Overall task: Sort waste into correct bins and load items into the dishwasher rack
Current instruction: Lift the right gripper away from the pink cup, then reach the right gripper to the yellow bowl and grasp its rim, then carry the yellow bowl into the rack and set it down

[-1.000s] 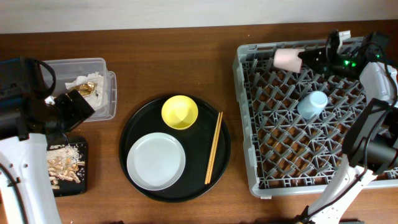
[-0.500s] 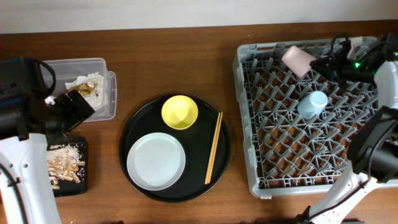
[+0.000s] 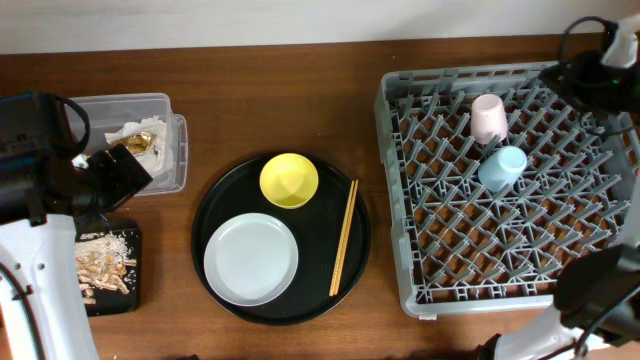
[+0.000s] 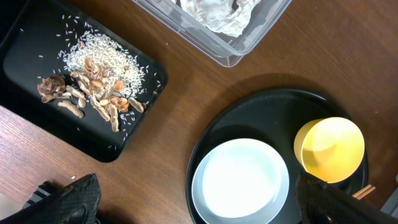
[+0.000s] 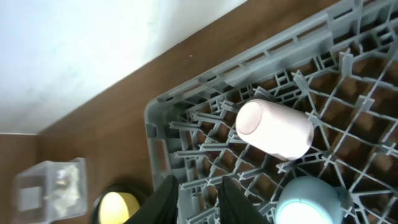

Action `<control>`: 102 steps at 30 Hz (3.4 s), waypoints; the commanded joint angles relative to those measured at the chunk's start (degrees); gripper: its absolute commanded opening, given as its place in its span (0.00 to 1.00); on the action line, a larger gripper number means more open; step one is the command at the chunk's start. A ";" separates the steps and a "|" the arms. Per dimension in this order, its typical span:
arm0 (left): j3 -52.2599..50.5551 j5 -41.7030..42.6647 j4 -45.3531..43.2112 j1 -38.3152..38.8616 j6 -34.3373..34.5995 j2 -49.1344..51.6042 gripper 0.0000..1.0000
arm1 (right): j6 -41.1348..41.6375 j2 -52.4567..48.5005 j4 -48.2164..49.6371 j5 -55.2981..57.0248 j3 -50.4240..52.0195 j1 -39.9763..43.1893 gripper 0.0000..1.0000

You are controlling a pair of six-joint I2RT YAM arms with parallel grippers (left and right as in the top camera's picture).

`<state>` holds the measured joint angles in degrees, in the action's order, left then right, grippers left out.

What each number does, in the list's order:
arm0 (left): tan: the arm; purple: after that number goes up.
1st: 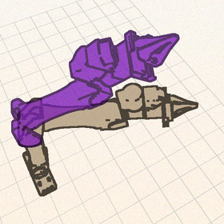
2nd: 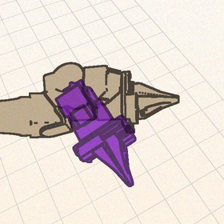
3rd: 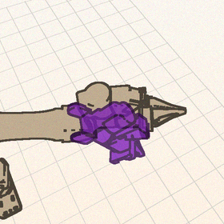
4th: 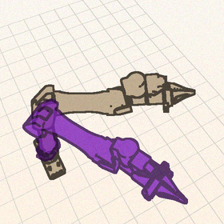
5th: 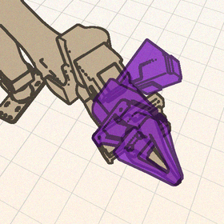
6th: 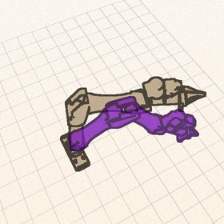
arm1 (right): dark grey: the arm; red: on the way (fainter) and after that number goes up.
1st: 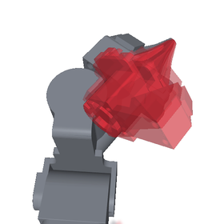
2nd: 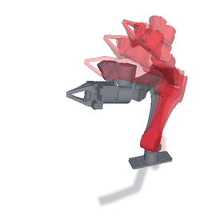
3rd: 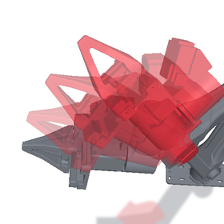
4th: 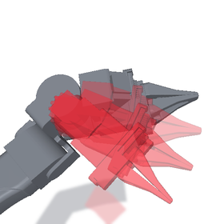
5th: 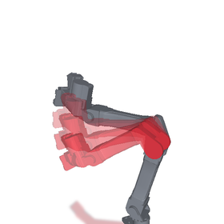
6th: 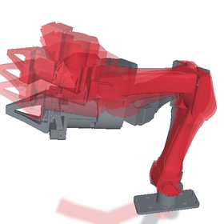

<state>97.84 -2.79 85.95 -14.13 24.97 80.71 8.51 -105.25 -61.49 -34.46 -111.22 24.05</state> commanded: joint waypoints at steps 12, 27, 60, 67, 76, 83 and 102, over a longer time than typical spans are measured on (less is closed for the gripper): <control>0.57 0.17 -0.13 -0.28 0.28 -0.15 1.00 | 0.26 -16.61 5.60 28.94 -0.55 -14.21 0.04; 0.57 0.17 -0.13 -0.28 0.28 -0.15 0.99 | 2.75 -14.78 -4.59 37.59 -6.75 -11.21 0.04; 0.57 0.17 -0.13 -0.28 0.28 -0.15 1.00 | -4.33 -22.25 0.48 30.67 -7.74 -65.88 0.52; 0.57 0.17 -0.13 -0.28 0.28 -0.15 1.00 | -0.39 -30.16 5.64 31.80 -7.69 -70.12 0.43; 0.57 0.17 -0.13 -0.28 0.28 -0.15 0.99 | 1.49 -31.85 5.42 36.89 -7.69 -71.82 0.36; 0.57 0.17 -0.13 -0.28 0.28 -0.15 0.99 | 3.67 -33.00 4.22 36.87 -7.67 -72.04 0.17; 0.57 0.17 -0.13 -0.31 0.28 -0.15 0.99 | 8.55 -18.51 -22.32 48.24 -36.13 -61.72 0.04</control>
<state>97.84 -2.81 85.93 -14.13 24.97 80.68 15.18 -131.07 -79.40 9.87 -139.94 -42.65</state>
